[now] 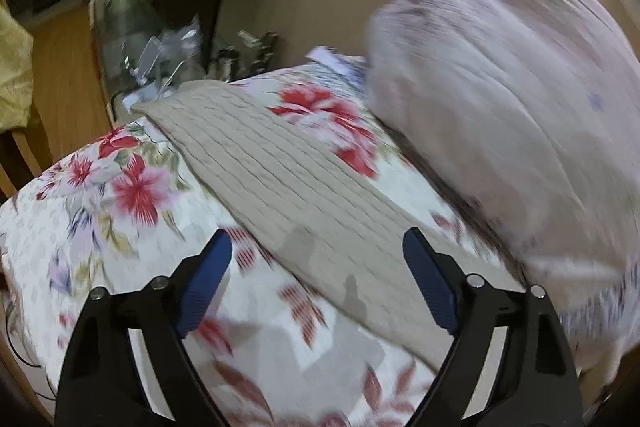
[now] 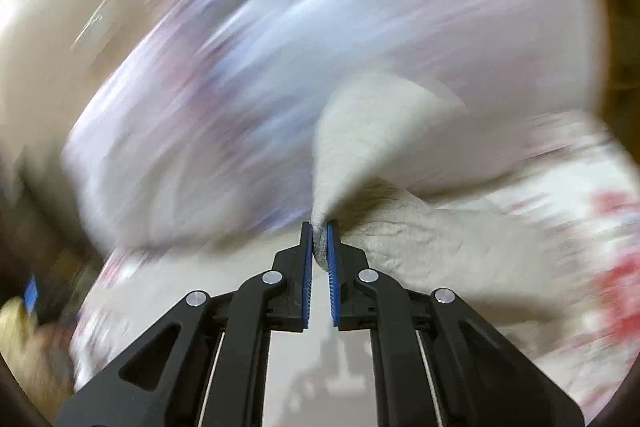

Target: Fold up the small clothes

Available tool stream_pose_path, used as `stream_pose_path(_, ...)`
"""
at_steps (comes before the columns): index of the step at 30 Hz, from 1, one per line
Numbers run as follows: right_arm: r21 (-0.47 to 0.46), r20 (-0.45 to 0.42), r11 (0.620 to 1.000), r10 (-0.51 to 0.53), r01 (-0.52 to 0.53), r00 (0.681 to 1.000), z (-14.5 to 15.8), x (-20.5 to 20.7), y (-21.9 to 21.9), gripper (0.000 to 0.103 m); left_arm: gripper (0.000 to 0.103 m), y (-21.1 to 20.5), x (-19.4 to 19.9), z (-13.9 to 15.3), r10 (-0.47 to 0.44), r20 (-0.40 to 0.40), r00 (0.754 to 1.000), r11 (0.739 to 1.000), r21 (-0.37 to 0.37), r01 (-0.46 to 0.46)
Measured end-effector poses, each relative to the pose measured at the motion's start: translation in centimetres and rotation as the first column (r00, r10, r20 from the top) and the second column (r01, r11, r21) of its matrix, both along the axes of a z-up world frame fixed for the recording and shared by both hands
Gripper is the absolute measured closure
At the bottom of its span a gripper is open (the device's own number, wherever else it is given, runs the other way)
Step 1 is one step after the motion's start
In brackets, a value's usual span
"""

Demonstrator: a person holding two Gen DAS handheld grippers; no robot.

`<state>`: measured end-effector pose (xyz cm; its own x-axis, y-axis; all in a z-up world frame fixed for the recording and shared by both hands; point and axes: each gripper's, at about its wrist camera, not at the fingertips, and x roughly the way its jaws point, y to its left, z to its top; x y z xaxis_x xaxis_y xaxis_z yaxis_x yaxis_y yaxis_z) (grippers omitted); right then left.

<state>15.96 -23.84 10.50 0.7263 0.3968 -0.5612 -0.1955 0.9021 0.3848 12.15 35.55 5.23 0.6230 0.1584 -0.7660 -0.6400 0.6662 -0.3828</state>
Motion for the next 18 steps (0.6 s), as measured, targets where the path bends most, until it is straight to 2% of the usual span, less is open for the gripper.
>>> stream_pose_path(1,-0.009,-0.048,0.997,0.070,-0.071,0.996,-1.2,-0.1,3.0,0.086,0.019,1.2,0.2,-0.4,0.023,-0.001,1.000,0.999,-0.024,-0.023)
stream_pose_path(2,-0.020,-0.141,0.985,0.168,-0.172,0.976,-3.2,-0.5,7.5,0.074,0.021,2.3,0.4,-0.8,0.043,-0.001,0.999,0.998,-0.053,-0.043)
stream_pose_path(3,-0.014,-0.182,0.974,0.218,-0.225,0.959,-4.1,-1.1,9.7,0.069,0.023,3.1,0.3,-1.1,0.057,0.000,0.998,0.996,-0.074,-0.057)
stream_pose_path(5,0.001,-0.212,0.958,0.279,-0.286,0.937,-5.3,-2.9,12.5,0.059,0.026,4.9,0.4,-1.7,0.088,0.004,0.996,0.989,-0.117,-0.087)
stream_pose_path(7,-0.027,-0.221,0.955,0.284,-0.297,0.933,-5.7,-4.5,13.3,0.042,0.027,6.6,0.5,-2.3,0.122,0.005,0.992,0.980,-0.156,-0.120)
stream_pose_path(10,-0.036,-0.254,0.974,0.206,-0.223,0.945,-6.1,-4.9,11.4,0.040,0.033,8.7,0.3,-3.1,0.182,0.003,0.983,0.962,-0.207,-0.178)
stream_pose_path(13,0.006,-0.291,0.994,0.106,-0.109,0.951,-6.7,-4.2,8.9,0.038,0.041,10.7,-0.5,-3.4,0.250,0.053,0.967,0.933,-0.280,-0.226)
stream_pose_path(15,0.016,-0.303,0.997,0.073,-0.071,0.950,-6.6,-4.2,7.5,0.037,0.061,11.6,-0.5,-3.7,0.267,0.041,0.963,0.920,-0.307,-0.242)
stream_pose_path(18,-0.002,-0.310,0.997,0.073,-0.077,0.948,-6.6,-4.5,7.4,0.036,0.079,12.7,-0.7,-4.3,0.304,0.036,0.952,0.899,-0.341,-0.274)
